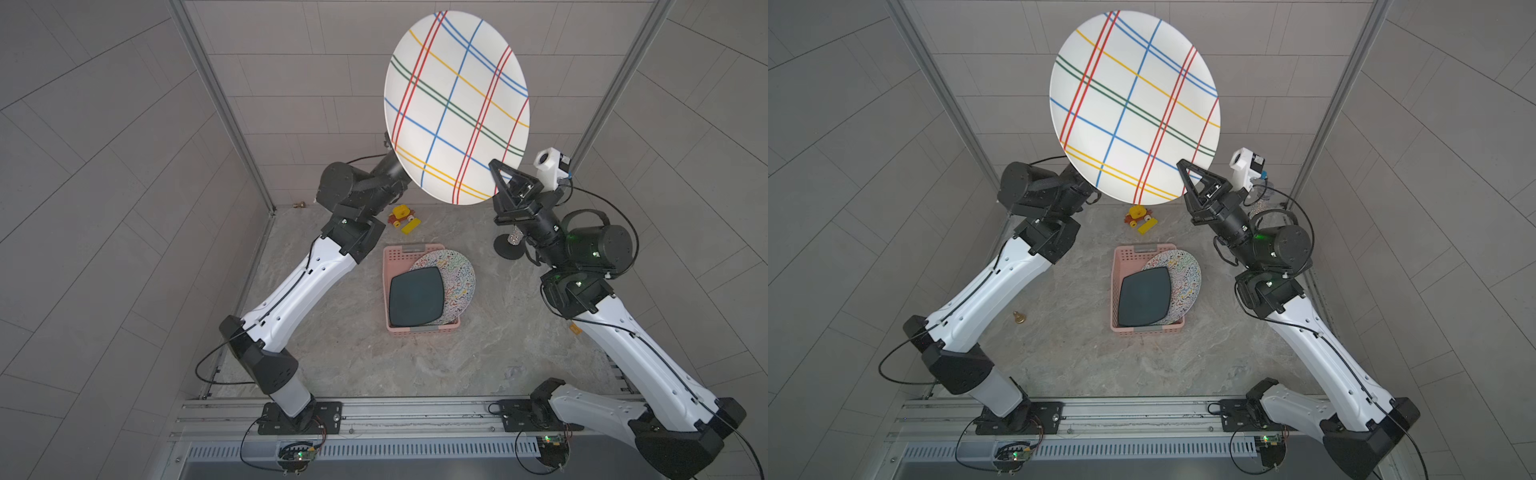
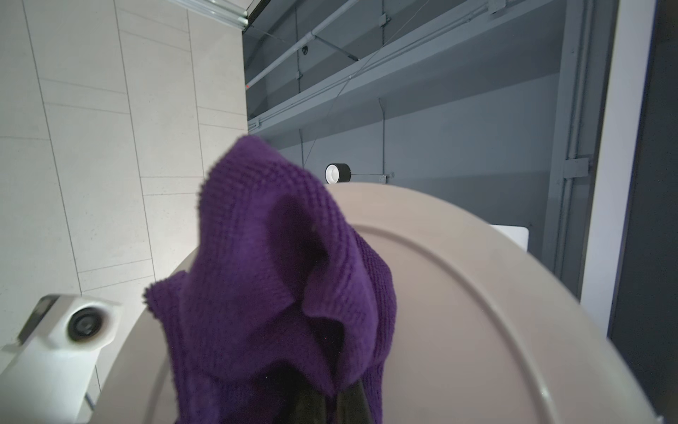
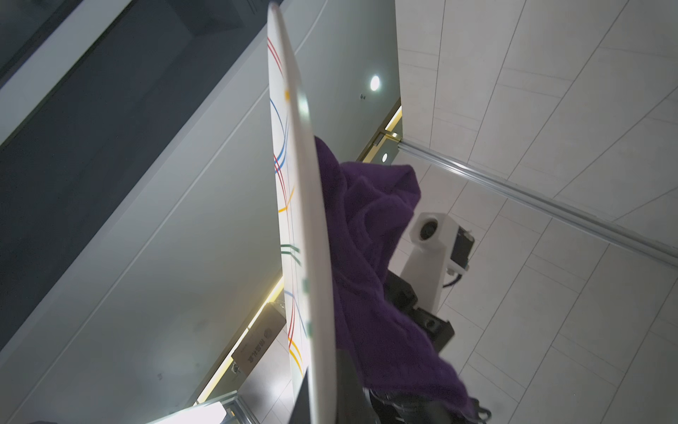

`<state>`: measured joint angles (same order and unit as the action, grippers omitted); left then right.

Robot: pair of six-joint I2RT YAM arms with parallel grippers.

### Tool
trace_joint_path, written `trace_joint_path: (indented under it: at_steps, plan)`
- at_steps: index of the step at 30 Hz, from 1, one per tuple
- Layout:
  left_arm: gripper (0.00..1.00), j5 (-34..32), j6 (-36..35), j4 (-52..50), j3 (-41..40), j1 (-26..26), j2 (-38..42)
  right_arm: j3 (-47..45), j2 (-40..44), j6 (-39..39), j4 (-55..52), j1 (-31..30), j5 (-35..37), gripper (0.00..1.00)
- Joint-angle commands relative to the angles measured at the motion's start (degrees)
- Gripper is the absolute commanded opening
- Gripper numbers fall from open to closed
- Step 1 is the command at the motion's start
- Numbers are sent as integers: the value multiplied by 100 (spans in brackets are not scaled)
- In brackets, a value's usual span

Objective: Wipe the wet plate dry
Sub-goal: Wipe the plate with towel.

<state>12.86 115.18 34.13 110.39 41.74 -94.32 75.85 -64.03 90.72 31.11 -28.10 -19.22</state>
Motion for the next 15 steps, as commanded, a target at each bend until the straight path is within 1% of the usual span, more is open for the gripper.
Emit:
trace_joint_path:
  at_steps: [1,3,5,6,8,9,10,11,13,15]
  plan:
    - [0,200,-57,472,41,80,234,99,-174,173,-408,593,309,0]
    - [0,278,-204,322,-29,-141,422,-18,-78,312,-423,824,207,0]
    - [0,252,-237,272,-229,-448,668,-241,75,250,-502,763,37,0]
    - [0,218,-222,304,-353,-600,754,-344,144,165,-557,626,-70,0]
    - [0,164,-187,412,-558,-834,870,-560,240,-58,-607,150,107,0]
    - [0,177,-251,373,-618,-872,913,-621,261,-170,-592,-38,192,0]
    - [0,270,-419,218,-618,-856,948,-609,260,-250,-623,-59,201,0]
    - [0,445,-703,-92,-541,-824,1013,-569,247,-326,-738,43,213,0]
    - [0,788,-1459,-867,-343,-752,1177,-432,272,-417,-1200,445,186,0]
    - [0,881,-2301,-1733,-363,-736,1541,-475,389,-328,-1593,1106,179,0]
